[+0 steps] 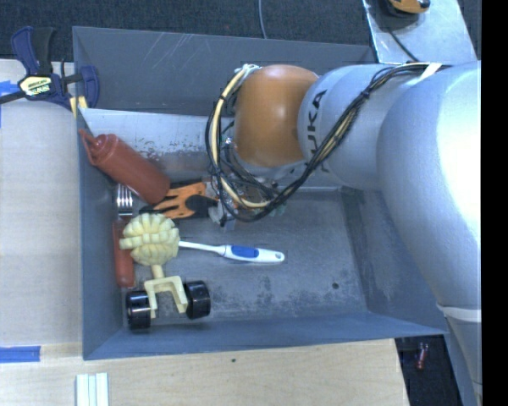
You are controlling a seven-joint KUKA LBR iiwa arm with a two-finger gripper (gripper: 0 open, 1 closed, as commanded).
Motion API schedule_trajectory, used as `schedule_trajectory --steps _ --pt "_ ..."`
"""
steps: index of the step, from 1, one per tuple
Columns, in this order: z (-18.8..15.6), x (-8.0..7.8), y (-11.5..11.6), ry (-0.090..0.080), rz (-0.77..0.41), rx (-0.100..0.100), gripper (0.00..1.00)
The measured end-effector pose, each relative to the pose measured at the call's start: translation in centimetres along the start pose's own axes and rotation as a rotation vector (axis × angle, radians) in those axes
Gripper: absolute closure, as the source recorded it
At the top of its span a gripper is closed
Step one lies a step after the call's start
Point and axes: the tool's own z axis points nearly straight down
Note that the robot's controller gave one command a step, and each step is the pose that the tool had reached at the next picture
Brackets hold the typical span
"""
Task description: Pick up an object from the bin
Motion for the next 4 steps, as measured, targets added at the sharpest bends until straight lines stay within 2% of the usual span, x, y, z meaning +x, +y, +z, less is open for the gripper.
schedule_trajectory --steps 1,2,3,4 --pt "0.0 0.0 0.0 0.000 -0.001 0.000 1.00" --pt "0.0 -0.8 1.8 -0.005 -0.111 0.004 1.00" --pt "0.0 -1.1 3.0 -0.005 -0.109 0.001 1.00" --pt "0.0 -1.1 3.0 -0.005 -0.109 0.001 1.00"
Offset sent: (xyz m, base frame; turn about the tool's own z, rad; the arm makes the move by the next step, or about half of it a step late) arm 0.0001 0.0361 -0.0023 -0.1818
